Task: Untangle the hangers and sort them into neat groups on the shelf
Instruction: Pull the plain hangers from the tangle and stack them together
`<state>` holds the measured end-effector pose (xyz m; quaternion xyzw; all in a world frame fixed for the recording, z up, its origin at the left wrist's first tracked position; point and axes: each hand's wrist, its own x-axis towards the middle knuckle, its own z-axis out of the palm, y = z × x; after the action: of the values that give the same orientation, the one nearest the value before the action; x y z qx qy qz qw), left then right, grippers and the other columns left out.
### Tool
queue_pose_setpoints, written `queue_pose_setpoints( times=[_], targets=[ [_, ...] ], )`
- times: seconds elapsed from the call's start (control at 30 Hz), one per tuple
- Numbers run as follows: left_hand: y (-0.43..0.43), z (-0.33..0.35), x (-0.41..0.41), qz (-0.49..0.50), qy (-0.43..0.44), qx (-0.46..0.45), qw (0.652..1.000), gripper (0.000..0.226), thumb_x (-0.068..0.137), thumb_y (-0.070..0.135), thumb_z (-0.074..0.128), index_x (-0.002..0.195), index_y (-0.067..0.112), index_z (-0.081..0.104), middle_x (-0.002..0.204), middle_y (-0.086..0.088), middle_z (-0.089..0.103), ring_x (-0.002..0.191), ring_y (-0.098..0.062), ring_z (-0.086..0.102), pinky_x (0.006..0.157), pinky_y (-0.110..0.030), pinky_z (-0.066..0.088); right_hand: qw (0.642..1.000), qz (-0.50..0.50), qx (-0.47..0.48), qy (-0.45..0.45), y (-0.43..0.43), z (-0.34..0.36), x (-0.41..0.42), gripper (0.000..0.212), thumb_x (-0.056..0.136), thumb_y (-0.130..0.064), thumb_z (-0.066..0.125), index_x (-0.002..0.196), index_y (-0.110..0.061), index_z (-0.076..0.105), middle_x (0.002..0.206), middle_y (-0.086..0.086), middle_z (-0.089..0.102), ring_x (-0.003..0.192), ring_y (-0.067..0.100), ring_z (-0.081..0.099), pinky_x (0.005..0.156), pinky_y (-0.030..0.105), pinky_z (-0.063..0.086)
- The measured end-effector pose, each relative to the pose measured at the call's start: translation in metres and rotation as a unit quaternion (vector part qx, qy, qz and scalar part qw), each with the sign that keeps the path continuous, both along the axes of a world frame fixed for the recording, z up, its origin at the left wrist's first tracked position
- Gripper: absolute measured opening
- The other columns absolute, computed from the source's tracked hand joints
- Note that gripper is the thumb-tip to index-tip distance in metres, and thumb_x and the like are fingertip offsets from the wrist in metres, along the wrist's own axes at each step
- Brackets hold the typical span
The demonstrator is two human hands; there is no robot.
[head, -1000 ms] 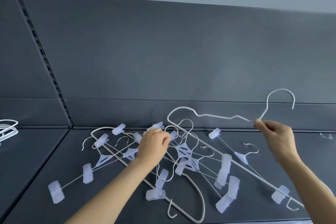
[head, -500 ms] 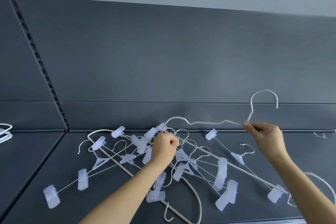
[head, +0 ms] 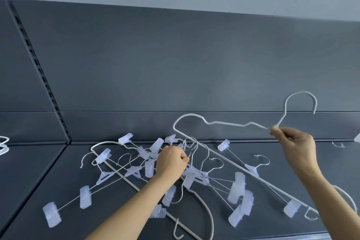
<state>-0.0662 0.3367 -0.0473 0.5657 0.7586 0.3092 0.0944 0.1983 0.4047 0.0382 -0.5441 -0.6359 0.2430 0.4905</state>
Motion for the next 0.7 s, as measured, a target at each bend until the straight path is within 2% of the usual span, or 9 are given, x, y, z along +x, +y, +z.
queue_pose_setpoints(
  times=[0.1, 0.2, 0.23, 0.33, 0.43, 0.5, 0.6, 0.7],
  targets=[
    [0.002, -0.002, 0.001, -0.007, -0.041, 0.004, 0.999, 0.020, 0.079, 0.010, 0.055, 0.064, 0.003, 0.066, 0.069, -0.010, 0.069, 0.066, -0.020, 0.059, 0.063, -0.036, 0.052, 1.000, 0.003, 0.005, 0.005, -0.003, 0.002, 0.000, 0.022, 0.084, -0.026, 0.063, 0.075, -0.008, 0.070, 0.070, 0.030, 0.057, 0.054, 0.006, 0.038, 0.045, 0.011, 0.031],
    [-0.001, -0.002, 0.008, 0.000, -0.106, 0.028, 0.994, 0.023, 0.075, 0.011, 0.051, 0.057, 0.001, 0.059, 0.054, -0.011, 0.054, 0.054, -0.016, 0.039, 0.051, -0.032, 0.039, 1.000, 0.007, 0.010, 0.011, -0.004, 0.004, 0.000, 0.020, 0.085, -0.024, 0.063, 0.065, -0.021, 0.065, 0.079, 0.034, 0.061, 0.056, 0.004, 0.039, 0.046, 0.009, 0.032],
    [-0.002, -0.003, 0.010, 0.003, -0.112, 0.040, 0.993, 0.025, 0.077, 0.014, 0.052, 0.056, 0.001, 0.058, 0.054, -0.012, 0.053, 0.055, -0.017, 0.039, 0.051, -0.032, 0.039, 1.000, 0.009, 0.011, 0.014, -0.004, 0.005, 0.000, 0.021, 0.085, -0.024, 0.063, 0.064, -0.022, 0.064, 0.080, 0.035, 0.061, 0.056, 0.004, 0.038, 0.046, 0.009, 0.032],
    [-0.006, -0.002, 0.015, 0.017, -0.071, 0.067, 0.995, 0.024, 0.080, 0.023, 0.059, 0.065, 0.006, 0.067, 0.070, -0.008, 0.067, 0.074, -0.019, 0.053, 0.065, -0.034, 0.046, 1.000, 0.017, 0.008, 0.023, -0.005, 0.006, -0.001, 0.019, 0.085, -0.025, 0.062, 0.069, -0.017, 0.067, 0.075, 0.033, 0.058, 0.057, 0.003, 0.038, 0.047, 0.007, 0.032],
    [-0.005, 0.002, 0.019, 0.032, -0.025, 0.083, 0.996, 0.018, 0.081, 0.019, 0.060, 0.070, 0.007, 0.069, 0.075, -0.006, 0.066, 0.082, -0.022, 0.051, 0.067, -0.029, 0.041, 1.000, 0.020, 0.008, 0.022, -0.004, 0.005, -0.003, 0.020, 0.085, -0.025, 0.062, 0.072, -0.011, 0.069, 0.074, 0.030, 0.060, 0.057, 0.004, 0.040, 0.048, 0.007, 0.033],
    [-0.003, 0.005, 0.022, 0.037, -0.034, 0.084, 0.995, 0.017, 0.079, 0.012, 0.058, 0.070, 0.004, 0.068, 0.075, -0.009, 0.066, 0.081, -0.025, 0.051, 0.069, -0.032, 0.043, 1.000, 0.021, 0.011, 0.018, -0.004, 0.004, -0.003, 0.019, 0.085, -0.024, 0.062, 0.068, -0.017, 0.066, 0.080, 0.033, 0.062, 0.057, 0.005, 0.041, 0.048, 0.006, 0.033],
    [0.001, 0.008, 0.024, 0.044, -0.098, 0.077, 0.991, 0.020, 0.076, 0.005, 0.055, 0.058, -0.002, 0.061, 0.061, -0.013, 0.061, 0.069, -0.028, 0.051, 0.062, -0.035, 0.046, 1.000, 0.022, 0.012, 0.006, -0.003, 0.003, -0.005, 0.020, 0.085, -0.024, 0.062, 0.072, -0.011, 0.068, 0.077, 0.032, 0.062, 0.057, 0.005, 0.040, 0.049, 0.007, 0.034],
    [0.000, 0.007, 0.024, 0.040, -0.132, 0.071, 0.988, 0.023, 0.077, 0.004, 0.055, 0.055, 0.005, 0.058, 0.051, 0.001, 0.054, 0.059, -0.020, 0.049, 0.053, -0.025, 0.040, 0.999, 0.030, 0.007, -0.019, -0.002, -0.001, -0.008, 0.020, 0.085, -0.022, 0.063, 0.077, -0.005, 0.070, 0.063, 0.022, 0.058, 0.053, 0.008, 0.041, 0.049, 0.009, 0.034]
  ],
)
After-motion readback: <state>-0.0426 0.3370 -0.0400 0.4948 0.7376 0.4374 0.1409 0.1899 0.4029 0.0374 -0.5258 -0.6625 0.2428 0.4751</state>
